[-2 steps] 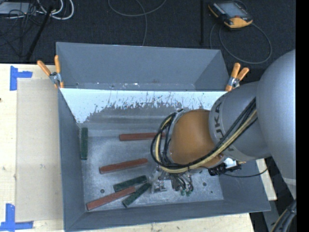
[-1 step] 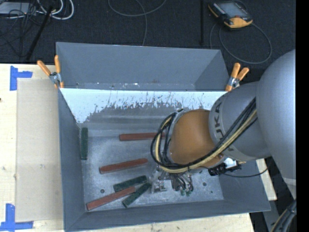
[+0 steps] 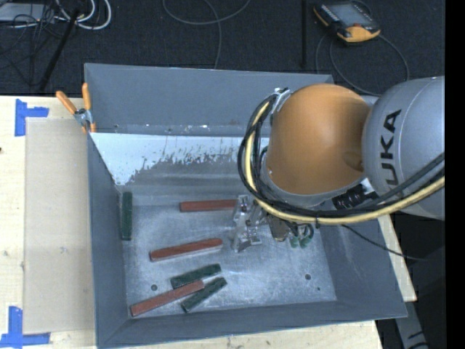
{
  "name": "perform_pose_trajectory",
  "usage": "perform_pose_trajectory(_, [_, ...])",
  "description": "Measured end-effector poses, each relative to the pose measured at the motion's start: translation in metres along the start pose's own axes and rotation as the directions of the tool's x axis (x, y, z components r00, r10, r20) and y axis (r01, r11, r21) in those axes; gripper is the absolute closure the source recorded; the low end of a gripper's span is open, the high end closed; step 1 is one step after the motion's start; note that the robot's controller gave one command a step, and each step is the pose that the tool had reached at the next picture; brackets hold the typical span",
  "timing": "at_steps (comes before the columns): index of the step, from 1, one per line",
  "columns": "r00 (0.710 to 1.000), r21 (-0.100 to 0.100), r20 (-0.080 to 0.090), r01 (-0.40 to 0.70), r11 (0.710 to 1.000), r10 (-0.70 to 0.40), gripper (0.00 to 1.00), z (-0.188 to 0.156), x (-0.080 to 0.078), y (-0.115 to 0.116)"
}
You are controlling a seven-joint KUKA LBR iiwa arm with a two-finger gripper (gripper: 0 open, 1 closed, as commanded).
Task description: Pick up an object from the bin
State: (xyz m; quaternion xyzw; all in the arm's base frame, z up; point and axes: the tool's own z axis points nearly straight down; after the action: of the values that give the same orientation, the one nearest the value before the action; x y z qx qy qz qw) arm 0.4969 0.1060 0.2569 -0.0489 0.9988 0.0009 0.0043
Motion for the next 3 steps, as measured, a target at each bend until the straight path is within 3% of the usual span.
perform_pose_trajectory(1, [1.000,0.001,-0.008,0.000,1.000,0.000,1.00,0.004,0.002,0.000])
perform_pose_trajectory(2, [0.998,0.001,-0.015,0.054,0.999,-0.054,0.00,0.105,0.010,0.003])
perform_pose_trajectory(3, [0.999,0.001,-0.011,0.053,0.999,-0.053,0.00,0.103,0.009,0.003])
